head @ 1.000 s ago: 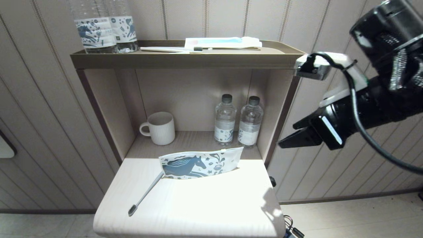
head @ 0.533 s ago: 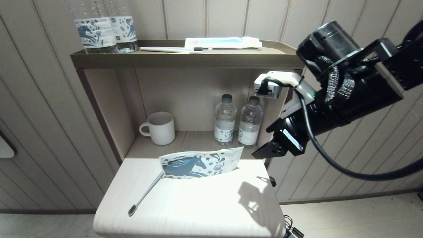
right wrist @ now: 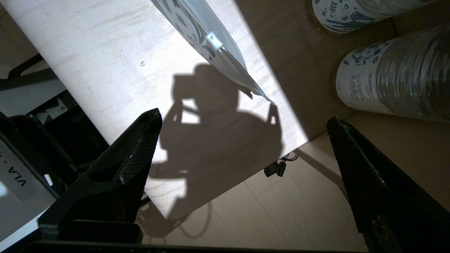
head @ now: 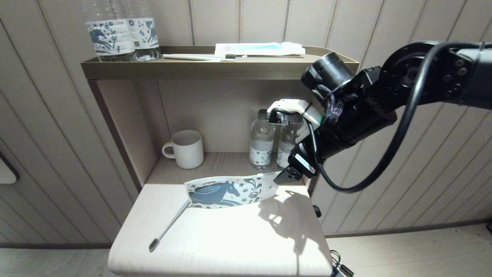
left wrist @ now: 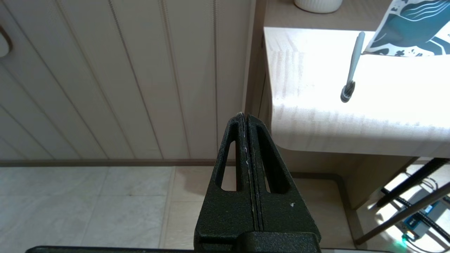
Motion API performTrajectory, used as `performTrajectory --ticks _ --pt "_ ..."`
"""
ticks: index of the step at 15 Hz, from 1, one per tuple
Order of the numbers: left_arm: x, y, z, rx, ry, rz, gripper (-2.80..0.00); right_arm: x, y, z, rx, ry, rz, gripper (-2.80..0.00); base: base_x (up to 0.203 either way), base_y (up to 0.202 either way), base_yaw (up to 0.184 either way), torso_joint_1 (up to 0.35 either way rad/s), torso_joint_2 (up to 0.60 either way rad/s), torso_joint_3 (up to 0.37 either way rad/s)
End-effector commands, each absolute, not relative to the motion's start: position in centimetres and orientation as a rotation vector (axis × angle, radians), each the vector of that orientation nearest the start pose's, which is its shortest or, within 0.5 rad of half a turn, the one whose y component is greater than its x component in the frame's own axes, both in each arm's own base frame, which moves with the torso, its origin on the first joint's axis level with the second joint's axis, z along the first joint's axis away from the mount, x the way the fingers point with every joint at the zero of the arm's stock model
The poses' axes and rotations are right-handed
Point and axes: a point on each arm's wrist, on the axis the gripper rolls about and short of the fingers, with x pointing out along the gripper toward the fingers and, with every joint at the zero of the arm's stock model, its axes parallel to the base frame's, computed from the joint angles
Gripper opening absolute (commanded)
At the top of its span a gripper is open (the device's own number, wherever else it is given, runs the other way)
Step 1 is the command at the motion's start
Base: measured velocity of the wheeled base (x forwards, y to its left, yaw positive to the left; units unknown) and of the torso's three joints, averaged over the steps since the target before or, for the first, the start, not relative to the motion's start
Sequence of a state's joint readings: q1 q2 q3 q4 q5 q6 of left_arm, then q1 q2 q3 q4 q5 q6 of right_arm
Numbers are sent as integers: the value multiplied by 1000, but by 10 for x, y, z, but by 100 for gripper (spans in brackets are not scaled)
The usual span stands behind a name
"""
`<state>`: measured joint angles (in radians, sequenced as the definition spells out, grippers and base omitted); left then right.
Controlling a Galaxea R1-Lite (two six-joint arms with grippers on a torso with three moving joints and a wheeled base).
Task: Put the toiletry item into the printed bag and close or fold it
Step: Pick up the storage bag
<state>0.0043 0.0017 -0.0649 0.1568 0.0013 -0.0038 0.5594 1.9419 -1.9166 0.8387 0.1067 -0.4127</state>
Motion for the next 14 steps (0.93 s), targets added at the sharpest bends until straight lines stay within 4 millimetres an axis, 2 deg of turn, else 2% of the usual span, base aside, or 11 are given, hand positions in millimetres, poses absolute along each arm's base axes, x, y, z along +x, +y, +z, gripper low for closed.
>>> performTrajectory --ticks 1,14 --pt "-28 0 77 -5 94 6 -280 307 194 260 -579 752 800 0 0 0 0 0 0 0" --pt "-29 0 77 0 120 5 -280 340 212 218 -589 781 809 0 0 0 0 0 0 0"
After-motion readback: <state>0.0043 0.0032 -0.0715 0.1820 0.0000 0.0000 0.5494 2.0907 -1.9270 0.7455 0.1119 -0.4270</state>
